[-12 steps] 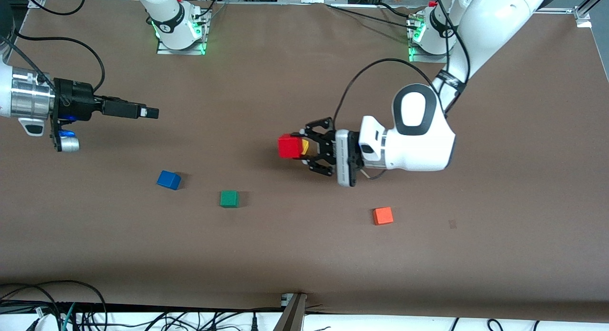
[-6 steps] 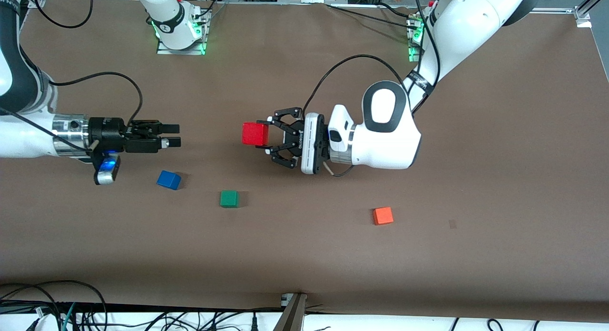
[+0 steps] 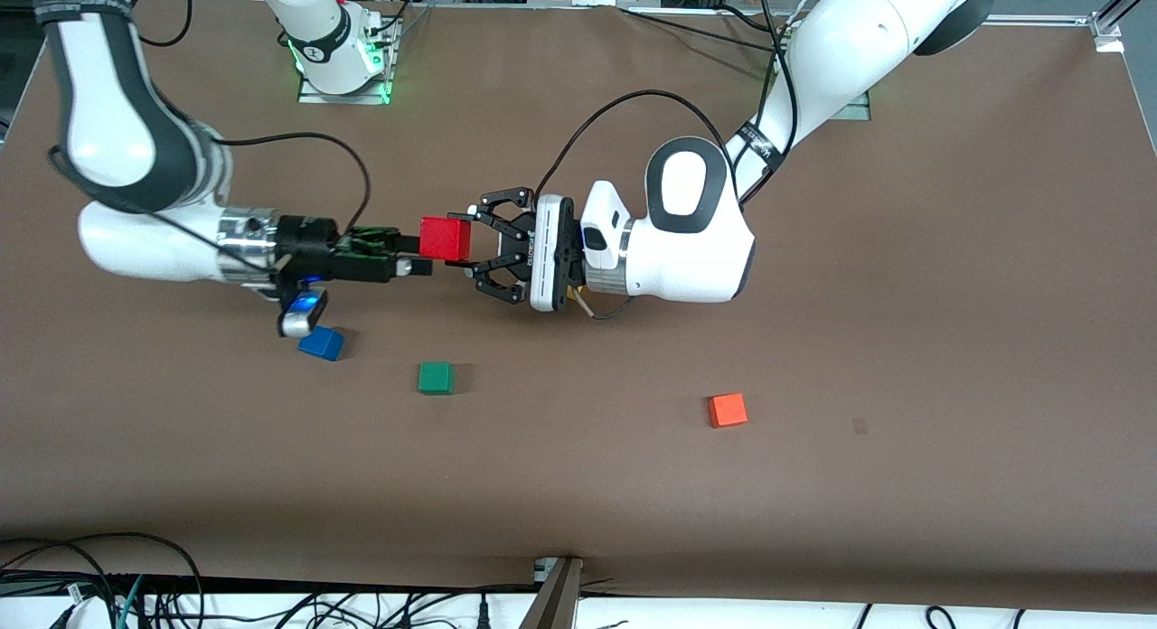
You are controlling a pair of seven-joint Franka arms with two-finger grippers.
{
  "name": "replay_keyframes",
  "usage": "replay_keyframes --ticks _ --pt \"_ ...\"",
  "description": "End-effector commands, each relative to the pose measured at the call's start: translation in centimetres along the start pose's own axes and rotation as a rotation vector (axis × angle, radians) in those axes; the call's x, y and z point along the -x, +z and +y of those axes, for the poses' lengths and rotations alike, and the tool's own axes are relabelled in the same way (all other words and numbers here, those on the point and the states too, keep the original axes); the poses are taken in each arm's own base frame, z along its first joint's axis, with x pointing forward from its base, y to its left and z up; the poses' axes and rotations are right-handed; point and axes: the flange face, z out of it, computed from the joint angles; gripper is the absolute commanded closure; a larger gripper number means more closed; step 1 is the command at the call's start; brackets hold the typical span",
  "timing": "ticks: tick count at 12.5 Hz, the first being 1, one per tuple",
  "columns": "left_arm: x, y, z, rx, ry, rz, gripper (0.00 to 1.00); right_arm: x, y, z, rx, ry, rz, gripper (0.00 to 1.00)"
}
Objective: Pass red block to right arm, stack on blue
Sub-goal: 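Grasp the red cube with the right gripper from the left gripper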
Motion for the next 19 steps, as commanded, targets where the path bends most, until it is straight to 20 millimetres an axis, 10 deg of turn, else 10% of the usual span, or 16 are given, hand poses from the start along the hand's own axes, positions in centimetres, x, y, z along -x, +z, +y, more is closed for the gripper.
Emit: replay_keyframes --ticks 1,6,8,10,17,18,19 --pt "-0.6 0.6 -0.1 -0.002 0.008 0.048 1.00 1.4 -0.3 2.3 -0.036 -0.058 -0.020 0.00" --pt "-0.6 0.9 0.0 0.003 0.003 0.047 1.00 1.4 -0.1 2.2 -0.057 -0.061 -0.022 0.09" --pt "-0.6 0.9 0.0 0.004 -0.007 0.051 1.00 1.3 -0.3 1.9 -0.068 -0.066 -0.022 0.60" --pt "-0.6 0.9 0.0 0.004 -0.010 0.052 1.00 1.3 -0.2 1.9 -0.078 -0.062 -0.024 0.86" --pt "-0.7 0.1 -0.4 -0.001 -0.024 0.064 1.00 1.2 -0.7 1.3 -0.075 -0.076 -0.015 0.95" --pt "-0.8 0.1 -0.4 0.002 -0.038 0.070 0.82 1.2 -0.9 1.3 -0.069 -0.082 -0.007 0.95" --pt "-0.9 -0.1 -0.4 0.001 -0.054 0.069 0.01 1.1 -0.9 1.3 -0.069 -0.083 -0.004 0.95"
